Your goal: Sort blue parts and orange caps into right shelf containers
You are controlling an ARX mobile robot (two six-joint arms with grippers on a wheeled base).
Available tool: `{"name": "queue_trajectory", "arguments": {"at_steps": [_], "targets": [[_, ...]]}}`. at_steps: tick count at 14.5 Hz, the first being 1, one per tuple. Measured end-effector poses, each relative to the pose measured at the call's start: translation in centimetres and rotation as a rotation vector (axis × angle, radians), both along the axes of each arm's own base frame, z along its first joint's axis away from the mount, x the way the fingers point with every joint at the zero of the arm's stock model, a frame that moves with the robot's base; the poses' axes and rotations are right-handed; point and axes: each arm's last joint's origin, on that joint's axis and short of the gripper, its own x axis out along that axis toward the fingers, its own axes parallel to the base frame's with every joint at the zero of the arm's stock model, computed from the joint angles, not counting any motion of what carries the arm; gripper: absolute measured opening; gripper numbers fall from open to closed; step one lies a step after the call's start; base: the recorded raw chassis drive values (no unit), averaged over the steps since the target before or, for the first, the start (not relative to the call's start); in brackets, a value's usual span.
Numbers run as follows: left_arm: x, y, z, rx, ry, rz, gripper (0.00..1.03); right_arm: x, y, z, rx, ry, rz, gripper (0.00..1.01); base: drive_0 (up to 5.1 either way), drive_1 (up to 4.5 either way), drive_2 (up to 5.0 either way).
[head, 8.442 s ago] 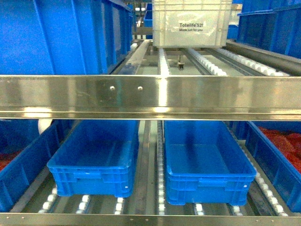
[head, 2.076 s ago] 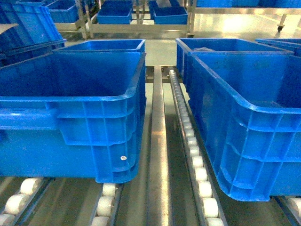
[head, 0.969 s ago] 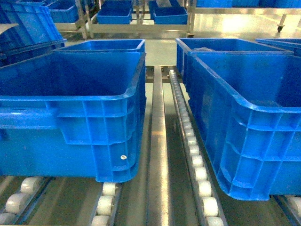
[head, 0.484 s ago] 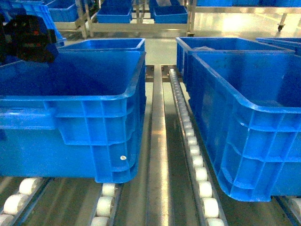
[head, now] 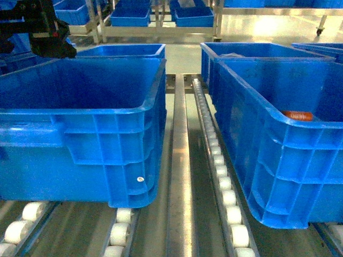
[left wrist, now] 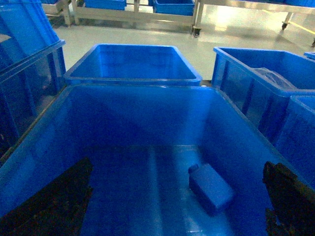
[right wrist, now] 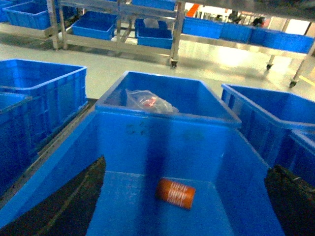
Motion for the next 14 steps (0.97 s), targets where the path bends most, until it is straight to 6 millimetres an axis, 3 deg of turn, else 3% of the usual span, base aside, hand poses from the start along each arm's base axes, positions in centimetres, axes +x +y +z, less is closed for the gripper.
{"name": "queue_trajectory", "arguments": {"at_steps": [1,2,7,8,14], "targets": [[-0.6,0.2,0.1,0.017,-0.098,0.073,0.89,-0.6,-0.2,-0.3,0.04,0.019,0.03,0.87,0.0,0.0,0.0],[-2.5,0.5,-0.4,0.022,-0.134,0.107,0.76,-2.4,-0.7,-1.0,0.077,0.031,0.044,0.74,0.0,0.0,0.0],[-10.3,2.5,-3.1,0.026,-0.117,0.122,0.12,-9.4,-1.0,-3.0,0.109,0.035,0.036,0.08,0.0,0.0,0.0],[-11.4,2.8,-3.3,0.024,-0.122,0.132,0.01,-10.4,-1.1,-3.3,0.112,0.035,0.035,0.02,0.0,0.0,0.0],[-16.7,2.7,-4.5,0.026,-0.125,0.124,0.02,-15.1,-1.0,-4.8,0.113,0.02,0.036,0.02,0.0,0.0,0.0]]}}
